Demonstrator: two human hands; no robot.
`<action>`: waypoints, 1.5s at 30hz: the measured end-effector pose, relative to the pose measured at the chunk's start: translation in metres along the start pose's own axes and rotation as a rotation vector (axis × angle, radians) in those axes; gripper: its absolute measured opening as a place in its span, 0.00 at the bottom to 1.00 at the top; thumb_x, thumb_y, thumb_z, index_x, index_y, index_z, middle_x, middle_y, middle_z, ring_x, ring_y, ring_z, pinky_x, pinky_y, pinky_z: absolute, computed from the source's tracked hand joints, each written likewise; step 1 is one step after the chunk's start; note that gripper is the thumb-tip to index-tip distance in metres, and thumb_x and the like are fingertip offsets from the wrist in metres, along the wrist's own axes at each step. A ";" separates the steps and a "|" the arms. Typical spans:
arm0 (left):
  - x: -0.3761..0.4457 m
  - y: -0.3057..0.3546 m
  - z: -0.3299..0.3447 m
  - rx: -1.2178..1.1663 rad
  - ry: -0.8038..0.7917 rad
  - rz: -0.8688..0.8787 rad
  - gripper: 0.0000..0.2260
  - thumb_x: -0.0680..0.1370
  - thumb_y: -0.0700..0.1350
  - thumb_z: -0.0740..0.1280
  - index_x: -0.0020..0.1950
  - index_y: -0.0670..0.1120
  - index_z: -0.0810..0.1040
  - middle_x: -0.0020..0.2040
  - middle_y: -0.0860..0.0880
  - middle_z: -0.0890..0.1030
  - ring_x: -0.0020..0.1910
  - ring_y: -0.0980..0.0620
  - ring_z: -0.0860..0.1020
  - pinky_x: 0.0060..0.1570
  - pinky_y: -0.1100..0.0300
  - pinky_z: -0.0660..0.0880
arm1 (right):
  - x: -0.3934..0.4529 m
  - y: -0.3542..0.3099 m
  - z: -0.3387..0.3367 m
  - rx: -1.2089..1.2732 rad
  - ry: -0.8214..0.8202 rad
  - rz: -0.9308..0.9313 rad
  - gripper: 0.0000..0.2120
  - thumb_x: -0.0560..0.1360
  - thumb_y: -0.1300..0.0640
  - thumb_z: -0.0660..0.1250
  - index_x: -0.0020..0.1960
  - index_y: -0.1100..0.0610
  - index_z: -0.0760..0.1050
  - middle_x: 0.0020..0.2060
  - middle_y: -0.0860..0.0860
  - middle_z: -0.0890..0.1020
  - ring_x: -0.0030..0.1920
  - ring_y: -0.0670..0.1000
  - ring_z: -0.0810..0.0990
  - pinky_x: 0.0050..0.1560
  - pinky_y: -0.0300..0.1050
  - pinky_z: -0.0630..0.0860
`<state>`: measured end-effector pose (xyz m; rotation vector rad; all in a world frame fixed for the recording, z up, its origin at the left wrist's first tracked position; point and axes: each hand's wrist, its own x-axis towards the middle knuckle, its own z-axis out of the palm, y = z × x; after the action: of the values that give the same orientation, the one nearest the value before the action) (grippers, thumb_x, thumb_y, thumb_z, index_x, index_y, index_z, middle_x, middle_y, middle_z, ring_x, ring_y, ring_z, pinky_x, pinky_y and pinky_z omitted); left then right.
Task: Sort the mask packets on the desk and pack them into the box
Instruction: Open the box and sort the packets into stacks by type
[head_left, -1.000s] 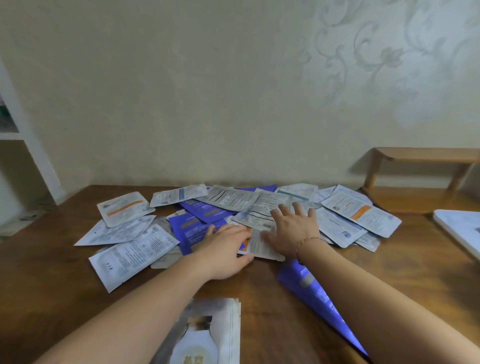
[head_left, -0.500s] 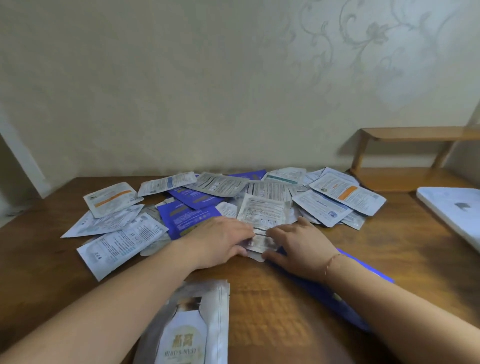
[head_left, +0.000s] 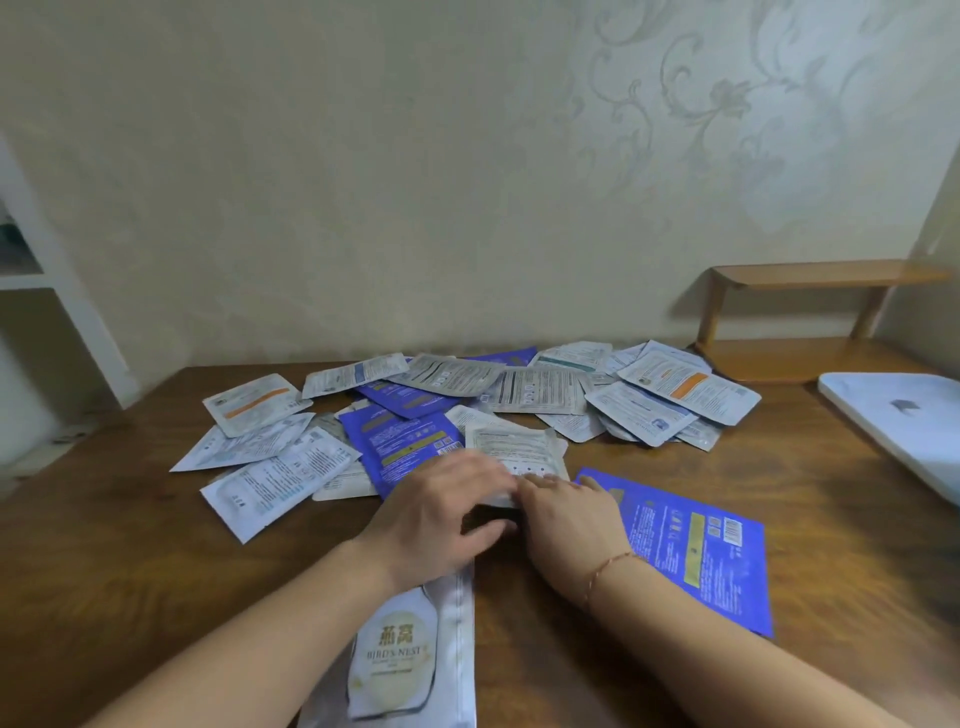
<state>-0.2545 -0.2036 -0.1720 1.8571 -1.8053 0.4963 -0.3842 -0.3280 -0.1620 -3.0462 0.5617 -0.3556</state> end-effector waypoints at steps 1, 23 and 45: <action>-0.004 0.003 -0.004 -0.075 0.034 -0.186 0.24 0.75 0.59 0.67 0.67 0.48 0.75 0.66 0.52 0.76 0.67 0.56 0.71 0.67 0.59 0.69 | -0.002 -0.001 -0.006 0.024 0.010 0.052 0.16 0.77 0.57 0.56 0.65 0.49 0.69 0.59 0.50 0.80 0.60 0.56 0.77 0.65 0.52 0.65; -0.017 0.017 -0.085 -1.099 0.201 -1.041 0.12 0.76 0.38 0.72 0.59 0.44 0.79 0.53 0.45 0.85 0.54 0.49 0.83 0.48 0.60 0.76 | -0.079 -0.020 -0.061 1.387 -0.025 0.421 0.22 0.73 0.65 0.72 0.63 0.51 0.73 0.33 0.58 0.83 0.29 0.52 0.78 0.26 0.46 0.75; -0.093 0.030 -0.078 -0.072 -0.444 -0.467 0.31 0.77 0.69 0.54 0.78 0.59 0.58 0.79 0.62 0.48 0.77 0.62 0.45 0.76 0.56 0.49 | -0.107 -0.066 -0.015 0.274 -0.063 -0.145 0.44 0.68 0.21 0.49 0.77 0.44 0.57 0.75 0.43 0.62 0.76 0.52 0.57 0.73 0.53 0.60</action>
<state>-0.2826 -0.0825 -0.1601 2.3725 -1.5237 -0.1625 -0.4615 -0.2285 -0.1662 -2.8262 0.2642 -0.3104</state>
